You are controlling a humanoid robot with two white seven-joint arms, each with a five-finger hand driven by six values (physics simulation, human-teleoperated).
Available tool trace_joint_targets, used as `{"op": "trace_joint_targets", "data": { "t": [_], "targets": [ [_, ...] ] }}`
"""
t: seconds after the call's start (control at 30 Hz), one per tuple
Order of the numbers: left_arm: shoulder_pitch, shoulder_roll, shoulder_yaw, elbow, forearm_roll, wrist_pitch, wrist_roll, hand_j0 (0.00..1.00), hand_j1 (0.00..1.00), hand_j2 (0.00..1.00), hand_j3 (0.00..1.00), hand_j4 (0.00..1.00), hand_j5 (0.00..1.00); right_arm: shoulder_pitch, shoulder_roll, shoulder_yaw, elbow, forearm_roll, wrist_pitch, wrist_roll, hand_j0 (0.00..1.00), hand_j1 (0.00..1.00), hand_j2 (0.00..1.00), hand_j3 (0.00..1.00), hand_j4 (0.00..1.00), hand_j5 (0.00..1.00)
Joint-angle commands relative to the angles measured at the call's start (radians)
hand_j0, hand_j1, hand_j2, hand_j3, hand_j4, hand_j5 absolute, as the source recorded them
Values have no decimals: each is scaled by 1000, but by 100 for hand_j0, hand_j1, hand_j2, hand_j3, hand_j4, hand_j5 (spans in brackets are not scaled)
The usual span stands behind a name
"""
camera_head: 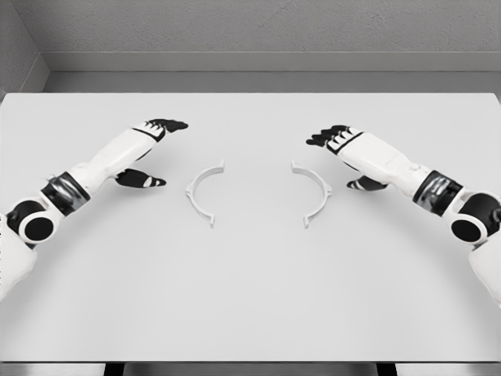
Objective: Assemble PVC drainage pipe clamps
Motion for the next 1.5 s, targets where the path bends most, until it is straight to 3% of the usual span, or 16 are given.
{"op": "trace_joint_targets", "data": {
  "t": [0.0, 0.23, 1.3, 1.47],
  "targets": [
    [0, -10, -4, 3, 3, 0, 1, 100, 100, 100, 100, 100, 100, -2, 11, 14, 22, -3, 1, -1, 100, 100, 100, 100, 100, 100],
    [2, -20, -13, 1, 1, 0, 1, 100, 100, 100, 100, 100, 100, -9, 16, 23, 53, 5, 1, -1, 100, 100, 100, 100, 100, 100],
    [14, -95, -34, -11, -55, 0, 0, 100, 100, 100, 100, 100, 100, -29, 60, 54, 37, 31, 1, 1, 100, 100, 100, 100, 100, 100],
    [25, -105, -38, -45, -77, 0, 0, 100, 100, 100, 100, 100, 100, -28, 60, 77, 20, 31, 1, 1, 100, 100, 100, 100, 100, 100]
  ]
}}
